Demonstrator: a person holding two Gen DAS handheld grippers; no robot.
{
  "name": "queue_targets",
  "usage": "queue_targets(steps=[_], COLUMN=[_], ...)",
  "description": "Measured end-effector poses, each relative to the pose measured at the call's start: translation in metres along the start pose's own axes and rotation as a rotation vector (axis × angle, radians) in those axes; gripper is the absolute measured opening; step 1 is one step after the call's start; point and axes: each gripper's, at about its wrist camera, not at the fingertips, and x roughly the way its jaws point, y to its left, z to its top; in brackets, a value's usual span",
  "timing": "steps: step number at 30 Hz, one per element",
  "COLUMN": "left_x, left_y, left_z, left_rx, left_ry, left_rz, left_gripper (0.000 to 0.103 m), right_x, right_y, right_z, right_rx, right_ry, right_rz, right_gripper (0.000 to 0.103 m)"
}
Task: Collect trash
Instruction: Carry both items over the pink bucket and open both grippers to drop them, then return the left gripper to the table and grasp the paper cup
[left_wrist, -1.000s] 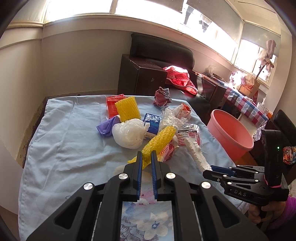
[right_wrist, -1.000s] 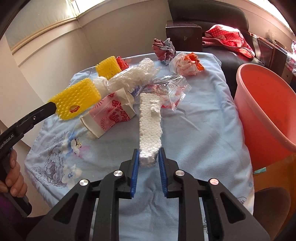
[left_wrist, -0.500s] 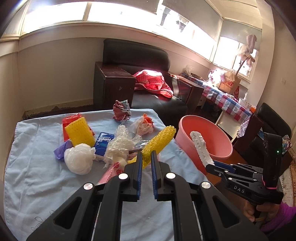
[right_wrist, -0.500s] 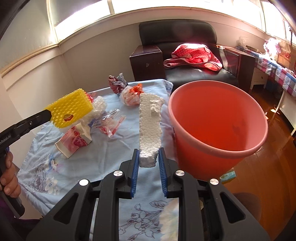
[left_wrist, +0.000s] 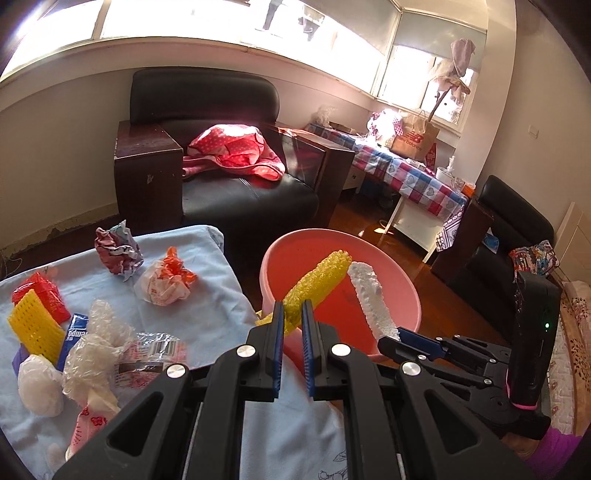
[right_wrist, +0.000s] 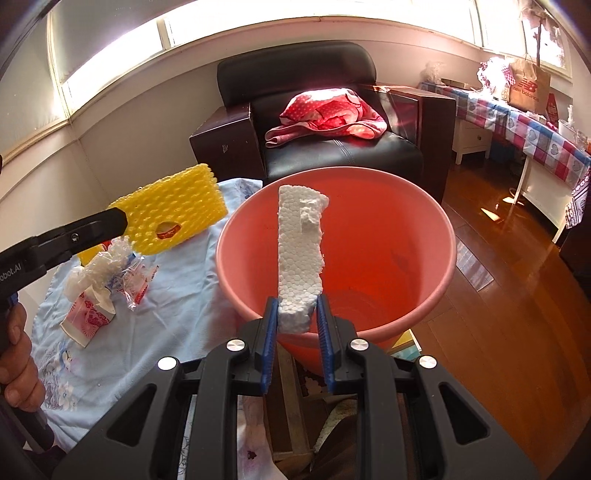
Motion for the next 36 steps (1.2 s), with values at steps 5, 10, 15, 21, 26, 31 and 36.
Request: queue_targets(steps=[5,10,15,21,26,31,36], left_x=[0.033,0.054,0.065,0.068,0.064,0.057,0.039], left_y=[-0.014,-0.019,-0.019,-0.018,-0.016,-0.016,-0.014], left_z=[0.007,0.012,0.012,0.014,0.016,0.019,0.023], left_rx=[0.025,0.037,0.032,0.022,-0.002,-0.003,-0.009], left_ry=[0.054,0.088,0.114,0.108,0.091,0.073,0.031], left_rz=[0.020,0.047,0.053,0.044,0.029,0.018,0.011], left_gripper=[0.009,0.009,0.009,0.013,0.034,0.036,0.037], right_x=[0.008,0.015,0.020,0.023,0.025,0.025,0.020], right_y=[-0.012,-0.015,-0.020,-0.024,-0.026,-0.028,-0.028], right_z=[0.004,0.008,0.009,0.011,0.012,0.013,0.015], right_rx=[0.027,0.031,0.043,0.056,0.071,0.085,0.084], right_ry=[0.008,0.015,0.024,0.021,0.029,0.034,0.018], right_rz=[-0.010,-0.020,-0.022,-0.028,-0.030,-0.033,-0.030], right_gripper=[0.022,0.022,0.022,0.022,0.022,0.022,0.035])
